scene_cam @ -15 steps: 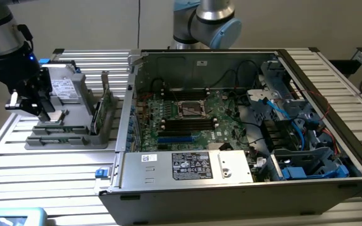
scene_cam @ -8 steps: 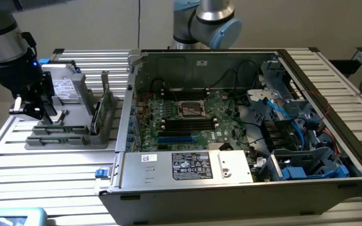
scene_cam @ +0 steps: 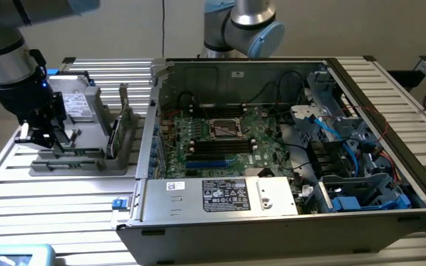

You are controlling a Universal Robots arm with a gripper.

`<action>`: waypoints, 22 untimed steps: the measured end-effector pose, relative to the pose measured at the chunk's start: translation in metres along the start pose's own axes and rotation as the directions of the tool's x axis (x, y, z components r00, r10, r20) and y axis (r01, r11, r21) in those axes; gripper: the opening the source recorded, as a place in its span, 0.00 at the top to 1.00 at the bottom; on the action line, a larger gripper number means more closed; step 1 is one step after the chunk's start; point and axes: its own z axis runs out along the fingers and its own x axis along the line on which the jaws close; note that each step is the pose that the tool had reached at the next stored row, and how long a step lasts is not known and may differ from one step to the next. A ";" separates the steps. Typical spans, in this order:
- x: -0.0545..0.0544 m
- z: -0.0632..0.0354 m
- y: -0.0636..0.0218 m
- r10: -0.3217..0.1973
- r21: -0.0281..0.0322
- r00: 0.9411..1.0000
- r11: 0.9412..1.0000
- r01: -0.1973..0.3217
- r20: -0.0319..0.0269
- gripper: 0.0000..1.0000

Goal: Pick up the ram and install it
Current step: 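Pick up the ram and move it above insertion slot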

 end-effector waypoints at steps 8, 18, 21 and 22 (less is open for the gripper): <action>0.001 0.0146 -0.0021 0.000 0.000 1.000 1.000 0.000 0.000 0.64; 0.005 0.0328 -0.0025 0.001 0.000 1.000 1.000 -0.001 0.000 0.64; 0.005 0.0375 -0.0025 0.001 0.000 1.000 1.000 -0.001 0.000 0.64; 0.005 0.0386 -0.0025 0.001 0.000 1.000 1.000 -0.001 0.000 0.64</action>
